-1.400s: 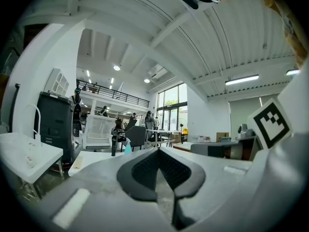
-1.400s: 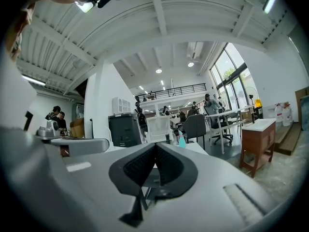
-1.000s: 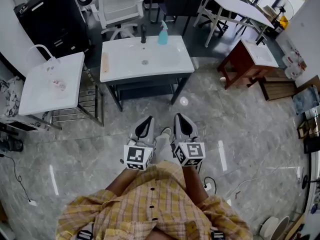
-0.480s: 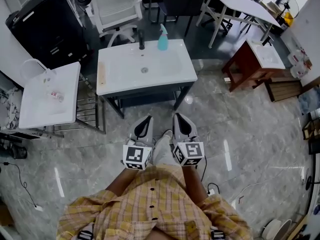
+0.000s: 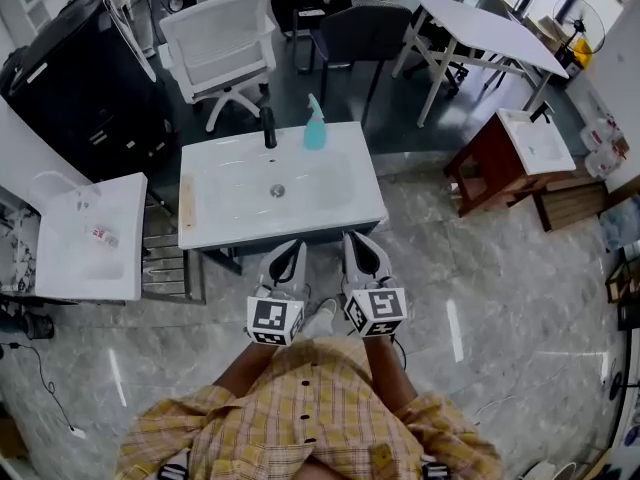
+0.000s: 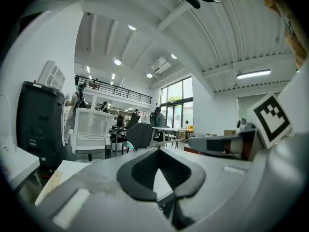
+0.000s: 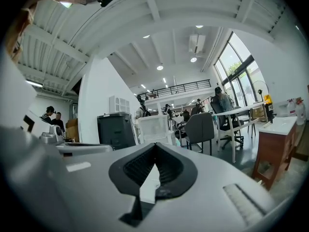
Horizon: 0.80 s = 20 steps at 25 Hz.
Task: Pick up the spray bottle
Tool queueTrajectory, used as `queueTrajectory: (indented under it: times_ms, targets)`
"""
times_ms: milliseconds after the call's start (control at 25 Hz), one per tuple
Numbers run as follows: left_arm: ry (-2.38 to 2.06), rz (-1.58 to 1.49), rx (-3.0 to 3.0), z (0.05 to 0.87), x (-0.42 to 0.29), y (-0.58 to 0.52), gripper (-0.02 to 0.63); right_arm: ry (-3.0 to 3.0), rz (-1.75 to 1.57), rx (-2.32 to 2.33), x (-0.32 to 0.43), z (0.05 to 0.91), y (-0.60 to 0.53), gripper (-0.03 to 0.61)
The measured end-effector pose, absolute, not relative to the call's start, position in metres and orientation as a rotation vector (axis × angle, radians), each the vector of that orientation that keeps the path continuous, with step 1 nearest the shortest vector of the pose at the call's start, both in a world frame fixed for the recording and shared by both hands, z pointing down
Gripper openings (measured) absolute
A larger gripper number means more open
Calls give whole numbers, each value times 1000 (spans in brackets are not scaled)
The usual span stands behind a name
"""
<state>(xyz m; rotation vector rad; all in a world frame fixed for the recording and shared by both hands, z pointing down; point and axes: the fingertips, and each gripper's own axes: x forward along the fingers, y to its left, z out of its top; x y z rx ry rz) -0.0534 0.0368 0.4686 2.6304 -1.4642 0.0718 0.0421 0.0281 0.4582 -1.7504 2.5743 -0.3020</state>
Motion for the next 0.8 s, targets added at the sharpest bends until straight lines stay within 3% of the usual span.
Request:
queueTrajectory:
  times_ms: [400,800]
  targets:
    - [-1505,126,2622,477,-12,-59,0,2597,-340,-1699,83,468,-70,0]
    - [-1526,184,2582,499,-13,-101,0,2645,-430,-1667,77,496,-106,0]
